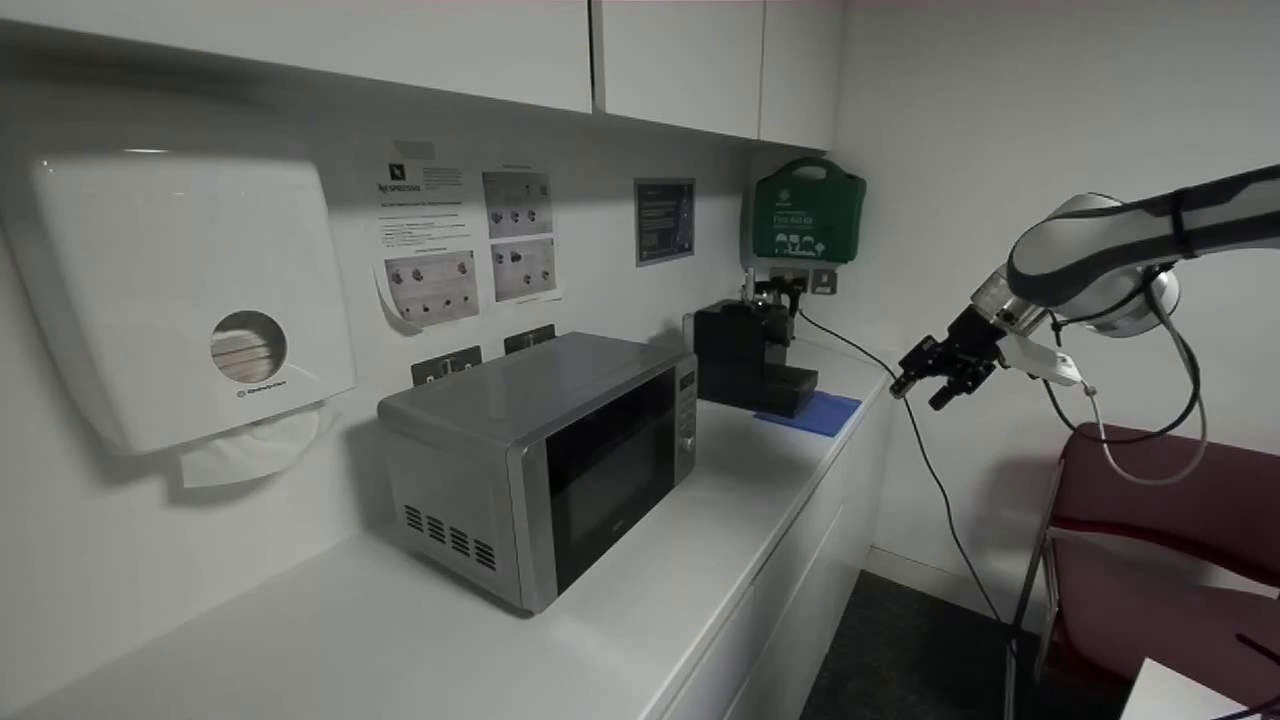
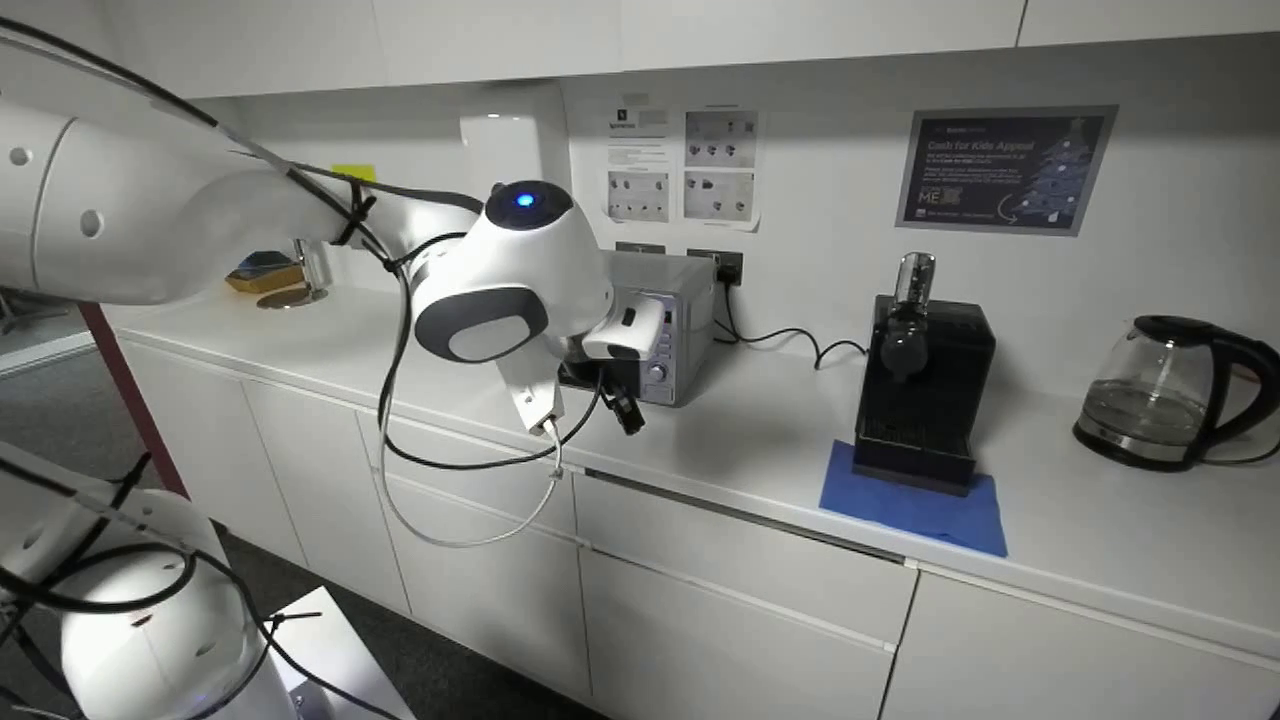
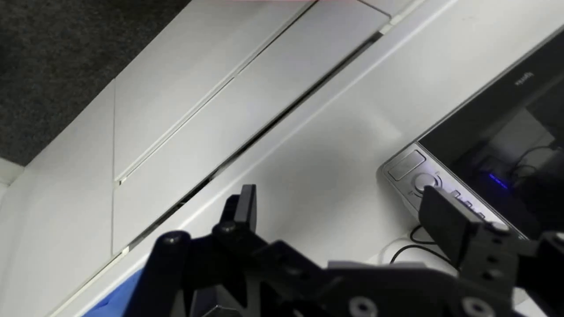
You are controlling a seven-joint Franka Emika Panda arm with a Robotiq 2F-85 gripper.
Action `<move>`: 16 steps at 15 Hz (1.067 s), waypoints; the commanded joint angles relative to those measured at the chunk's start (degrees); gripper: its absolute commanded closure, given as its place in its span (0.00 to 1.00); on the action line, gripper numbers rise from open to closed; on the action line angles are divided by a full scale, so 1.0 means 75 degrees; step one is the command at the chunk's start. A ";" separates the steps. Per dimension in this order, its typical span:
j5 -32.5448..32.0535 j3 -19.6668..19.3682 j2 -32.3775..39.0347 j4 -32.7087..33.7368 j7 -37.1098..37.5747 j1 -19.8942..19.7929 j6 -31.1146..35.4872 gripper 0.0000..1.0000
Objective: Press a button on the microwave.
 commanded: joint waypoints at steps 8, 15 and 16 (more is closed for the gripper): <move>0.1354 0.0340 0.0738 0.0563 0.0380 0.0096 -0.0071 0.00; 0.1820 0.0412 0.0905 0.0196 -0.0497 0.0549 0.1165 0.00; 0.2173 0.0360 0.0994 0.0180 -0.0754 0.0777 0.1312 0.00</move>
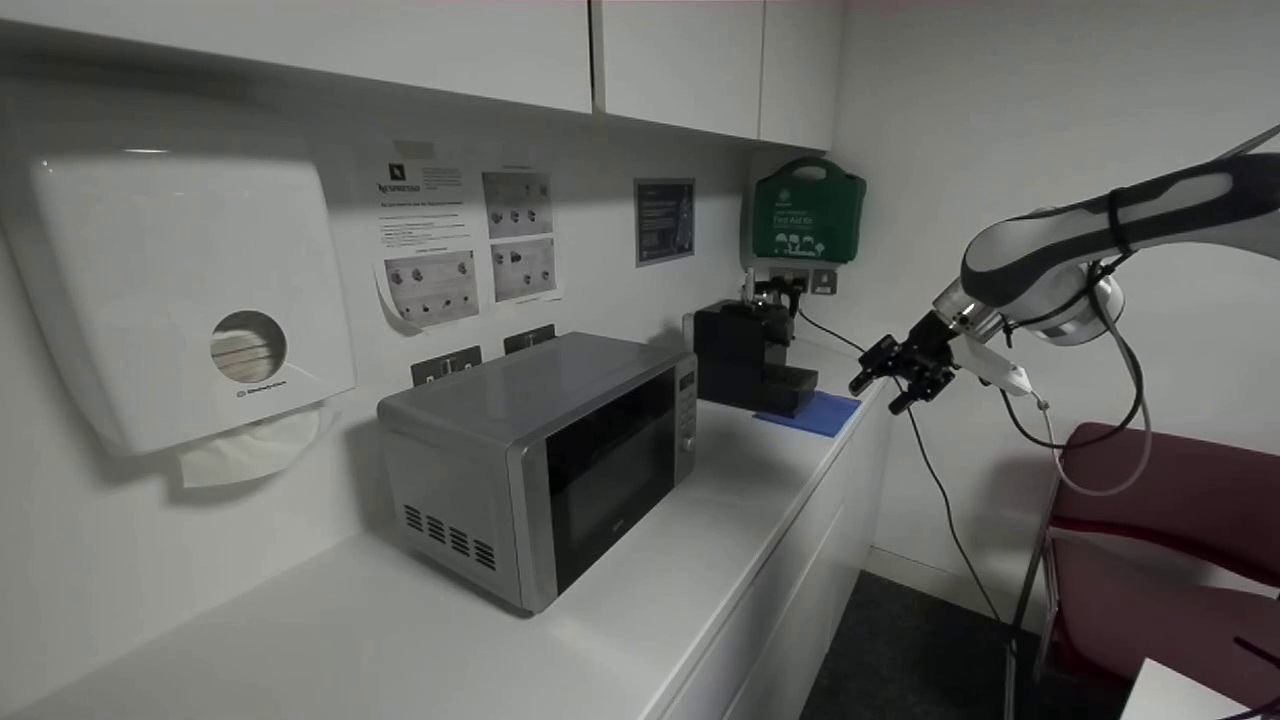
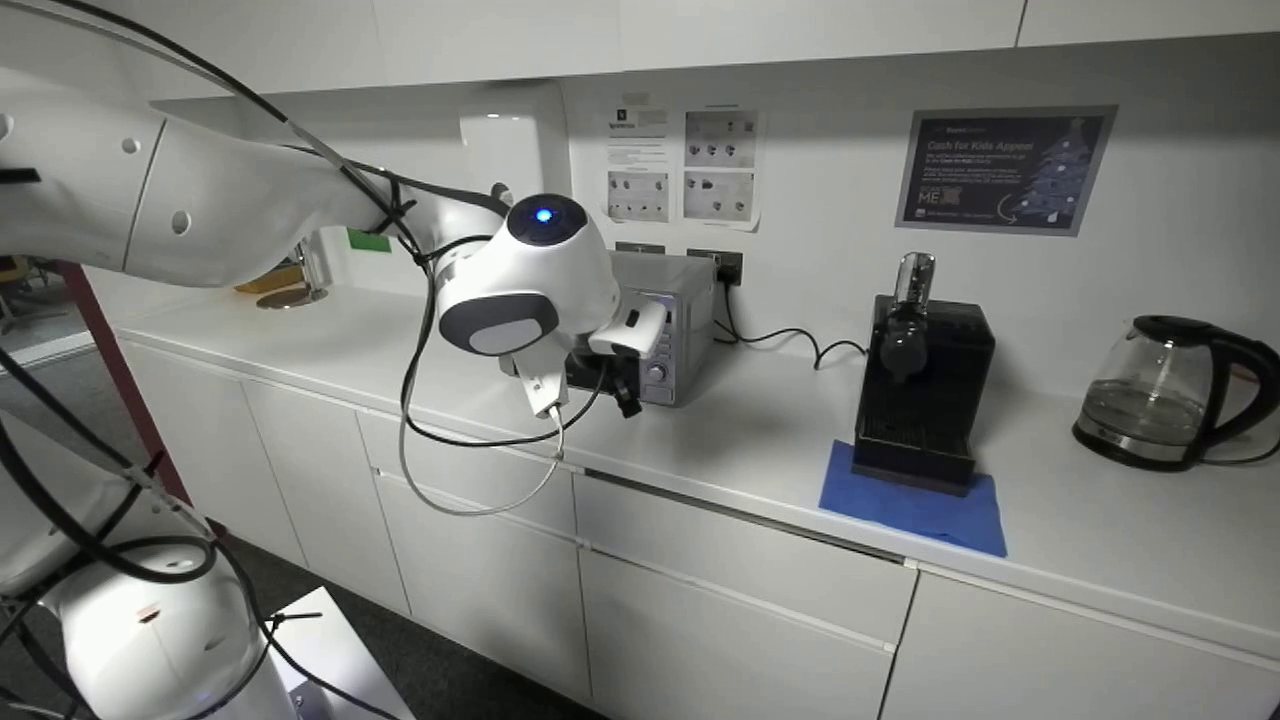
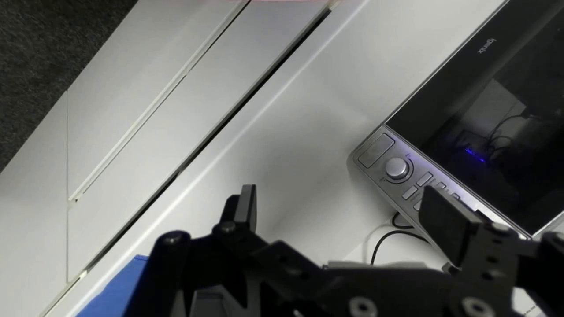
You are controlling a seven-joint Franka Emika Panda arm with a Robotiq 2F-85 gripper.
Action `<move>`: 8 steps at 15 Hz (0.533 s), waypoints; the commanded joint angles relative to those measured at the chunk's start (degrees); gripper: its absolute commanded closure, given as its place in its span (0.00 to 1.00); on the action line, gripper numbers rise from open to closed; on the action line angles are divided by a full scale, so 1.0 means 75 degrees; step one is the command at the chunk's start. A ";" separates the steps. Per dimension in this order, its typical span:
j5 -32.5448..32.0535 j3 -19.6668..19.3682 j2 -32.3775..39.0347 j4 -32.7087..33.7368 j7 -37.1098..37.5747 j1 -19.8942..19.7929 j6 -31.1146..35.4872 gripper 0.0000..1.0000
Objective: Press a button on the microwave.
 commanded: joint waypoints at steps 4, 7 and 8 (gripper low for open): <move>0.2812 -0.0059 0.0663 0.0087 -0.1868 0.1222 0.0994 0.00; 0.4167 -0.0279 0.0932 0.0350 -0.2469 0.1798 0.1151 0.00; 0.4577 -0.0323 0.0994 0.0461 -0.2603 0.1885 0.1063 0.00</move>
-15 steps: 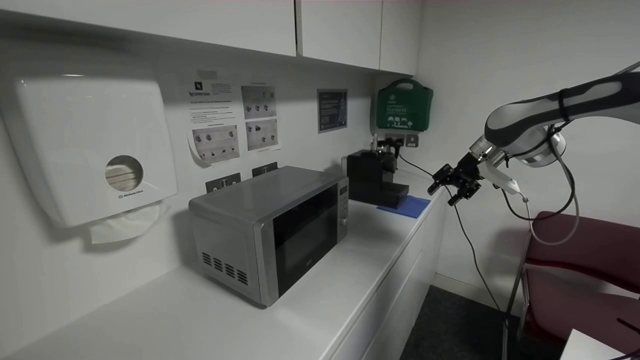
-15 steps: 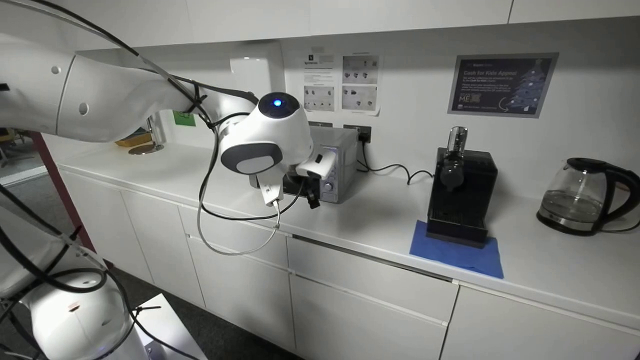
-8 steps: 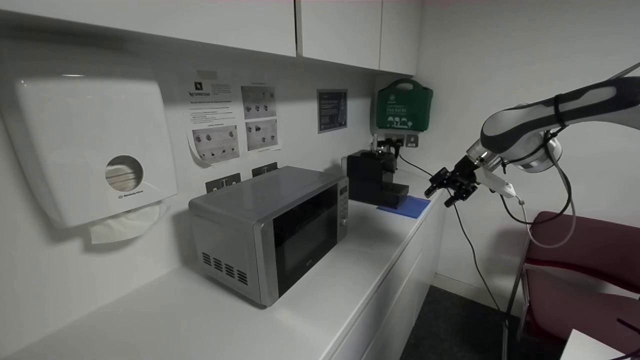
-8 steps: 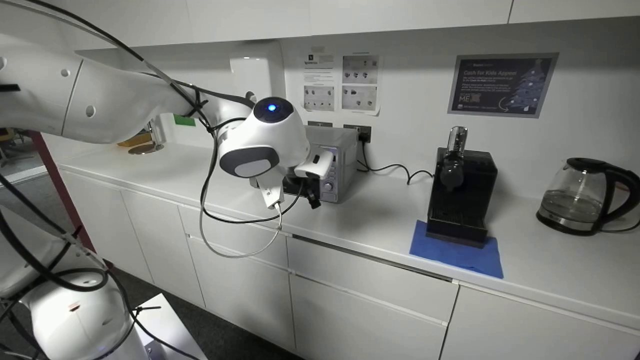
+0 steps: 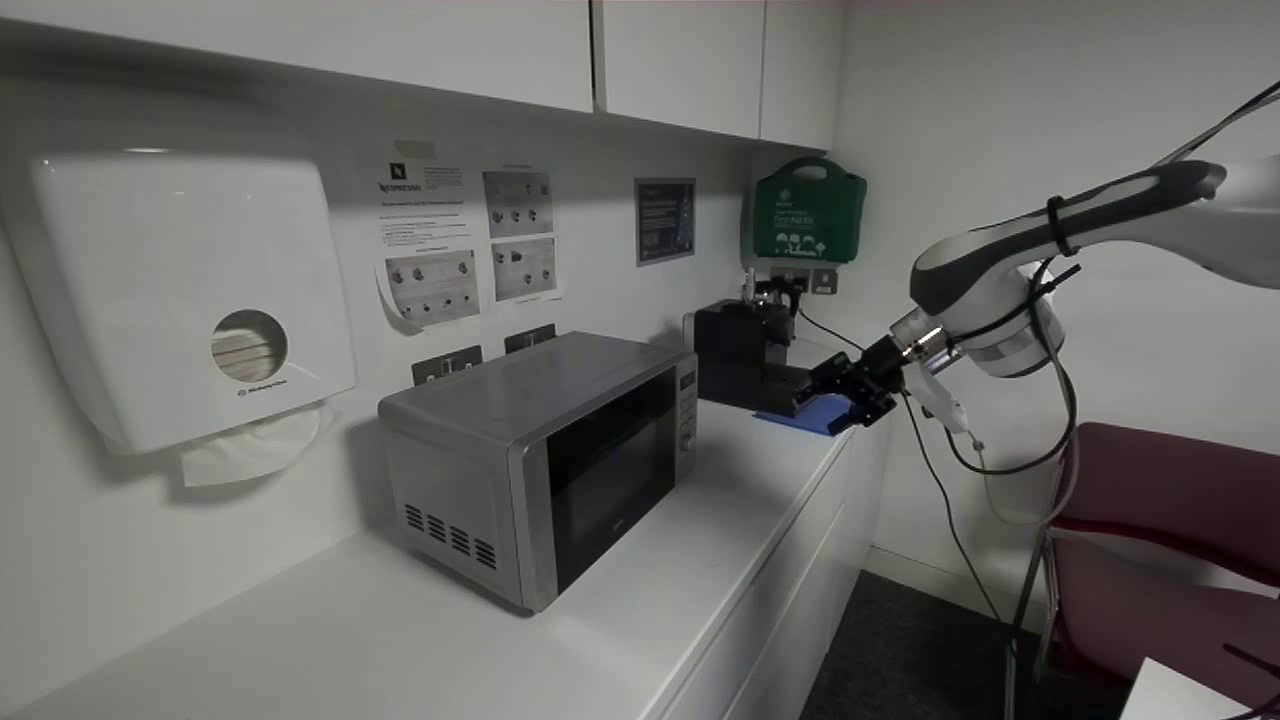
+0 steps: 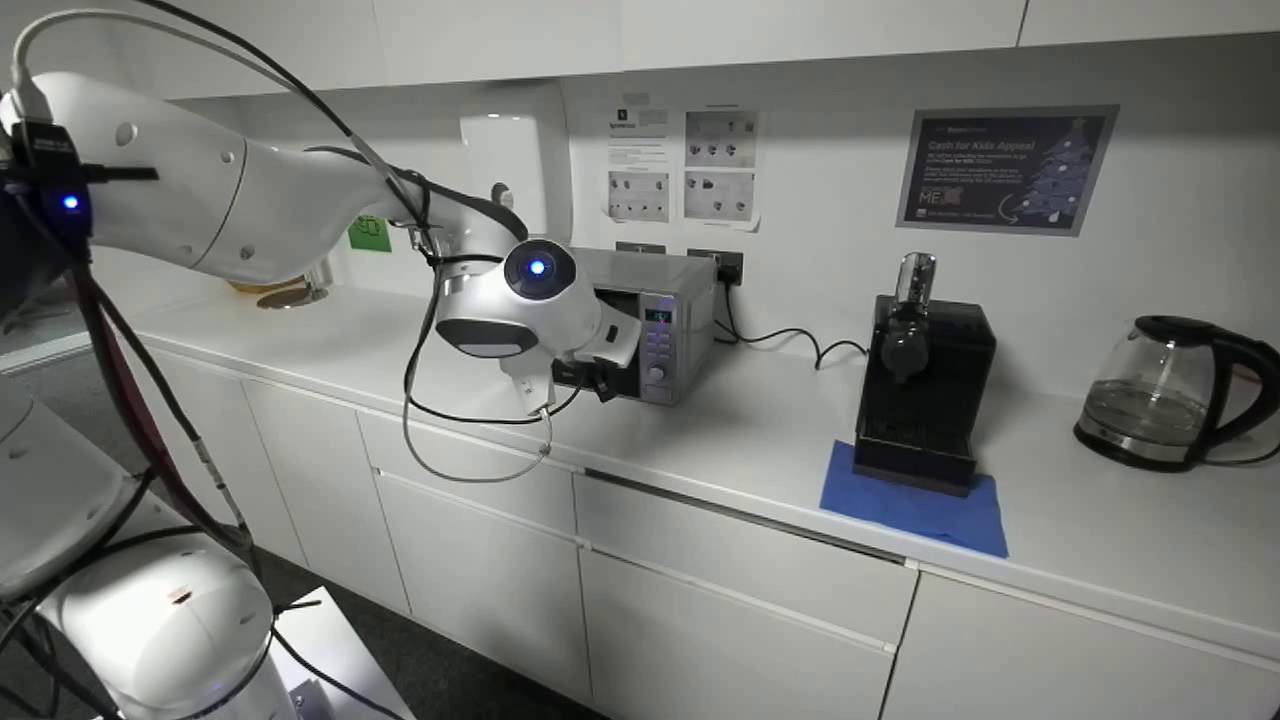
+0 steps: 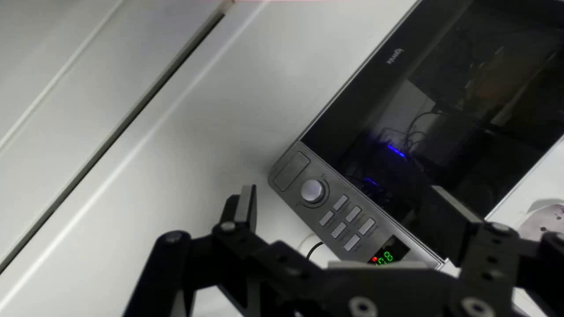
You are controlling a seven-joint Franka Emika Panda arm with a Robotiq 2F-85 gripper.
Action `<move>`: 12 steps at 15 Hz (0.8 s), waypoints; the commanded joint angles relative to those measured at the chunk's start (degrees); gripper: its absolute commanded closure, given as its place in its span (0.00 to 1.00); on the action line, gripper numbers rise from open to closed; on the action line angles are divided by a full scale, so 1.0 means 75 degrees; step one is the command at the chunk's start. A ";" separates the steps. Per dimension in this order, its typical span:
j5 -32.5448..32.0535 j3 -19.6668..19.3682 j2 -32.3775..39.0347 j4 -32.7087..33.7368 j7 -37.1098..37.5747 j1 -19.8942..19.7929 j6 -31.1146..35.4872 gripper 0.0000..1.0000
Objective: Press a button on the microwave.
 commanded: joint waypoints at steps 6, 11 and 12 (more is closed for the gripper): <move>0.2984 -0.0449 0.0719 0.1085 -0.1226 0.0480 -0.0108 0.00; 0.3861 -0.0755 0.1173 0.1476 -0.0825 0.0368 -0.1227 0.00; 0.4084 0.0003 0.1324 0.1550 -0.0792 -0.0562 -0.1788 0.00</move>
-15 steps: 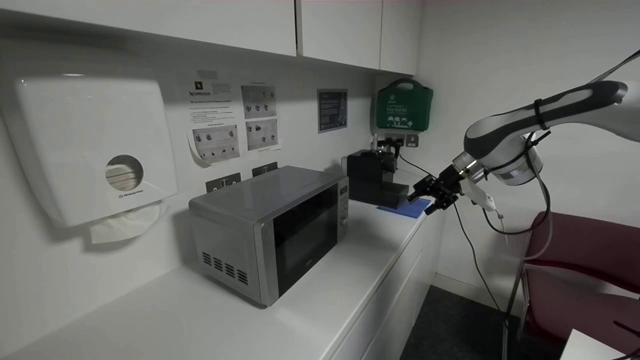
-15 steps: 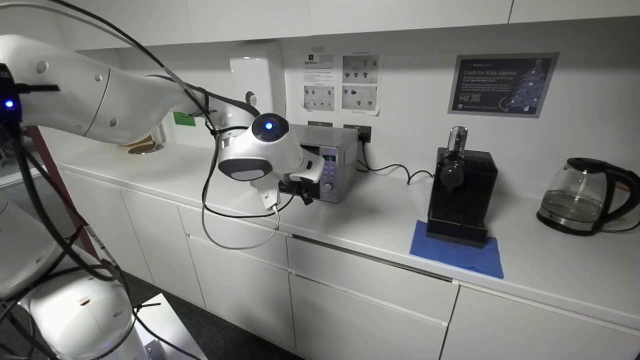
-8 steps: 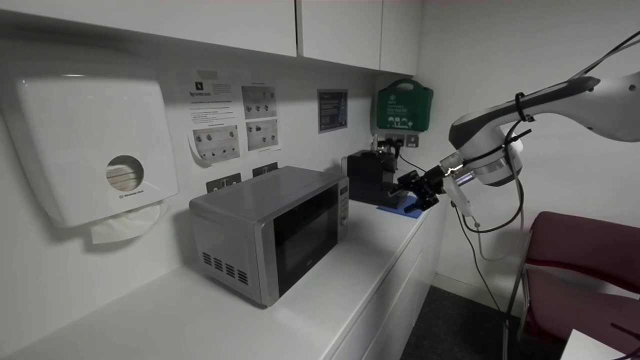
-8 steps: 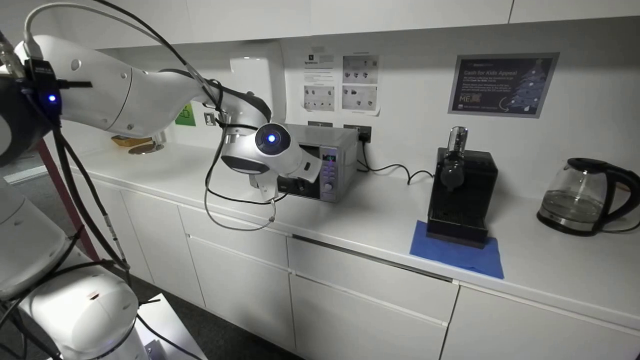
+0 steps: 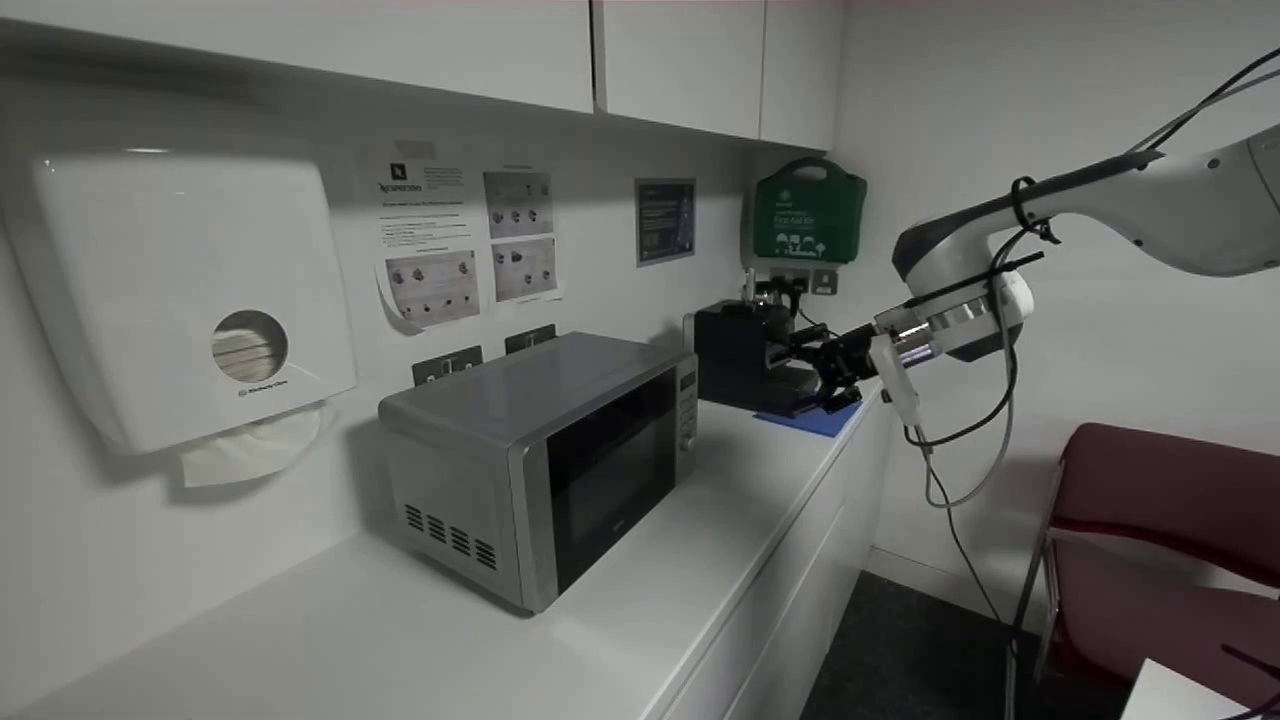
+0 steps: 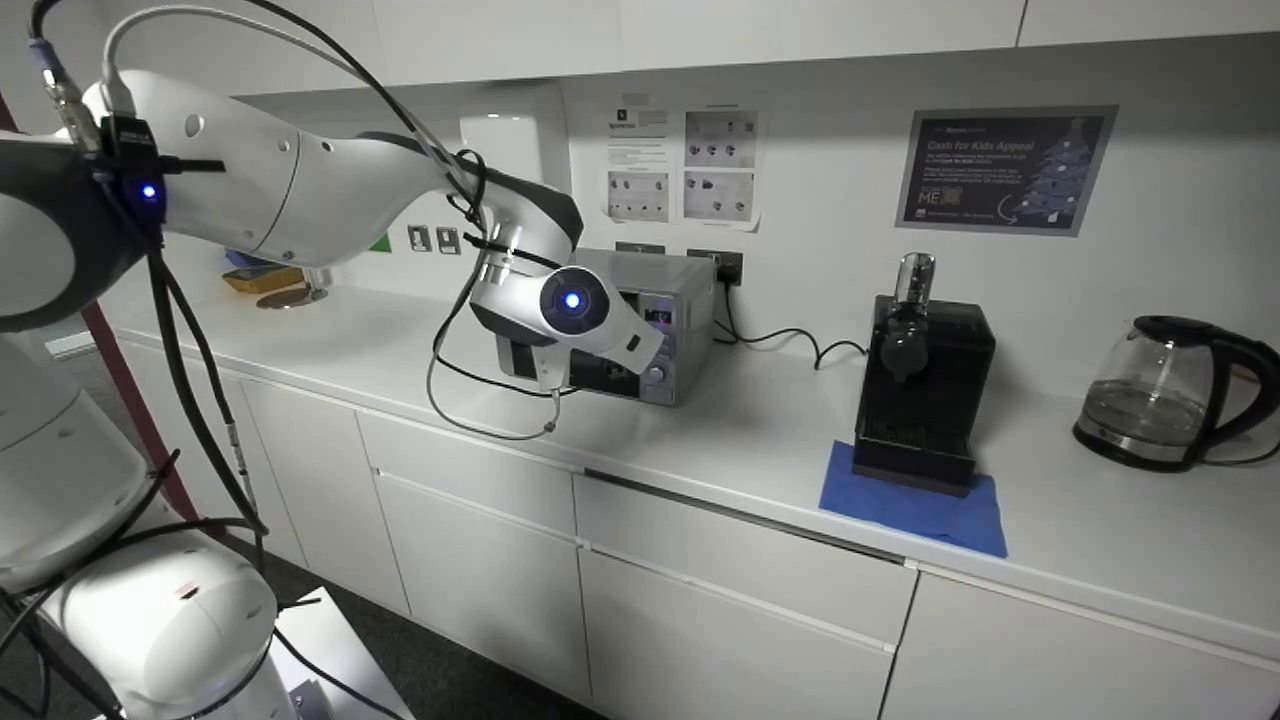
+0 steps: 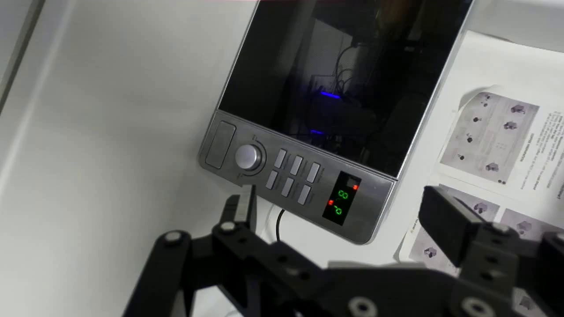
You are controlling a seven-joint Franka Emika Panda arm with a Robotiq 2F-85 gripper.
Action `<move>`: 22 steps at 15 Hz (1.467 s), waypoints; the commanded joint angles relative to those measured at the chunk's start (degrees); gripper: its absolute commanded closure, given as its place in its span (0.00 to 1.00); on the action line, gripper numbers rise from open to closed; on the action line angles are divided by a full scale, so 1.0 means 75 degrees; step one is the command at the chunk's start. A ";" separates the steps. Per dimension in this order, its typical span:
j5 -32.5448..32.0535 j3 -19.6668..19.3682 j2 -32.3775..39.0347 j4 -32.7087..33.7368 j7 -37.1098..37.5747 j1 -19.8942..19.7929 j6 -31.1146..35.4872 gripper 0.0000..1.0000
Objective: Press a button on the microwave.
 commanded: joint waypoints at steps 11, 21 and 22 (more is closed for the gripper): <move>0.0449 0.1381 0.0549 0.0277 0.0098 -0.1923 -0.2121 0.00; 0.6678 0.2612 0.1571 0.1962 -0.5306 -0.1154 0.1908 0.00; 0.7310 0.2615 0.1726 0.2235 -0.5845 -0.1177 0.2129 0.00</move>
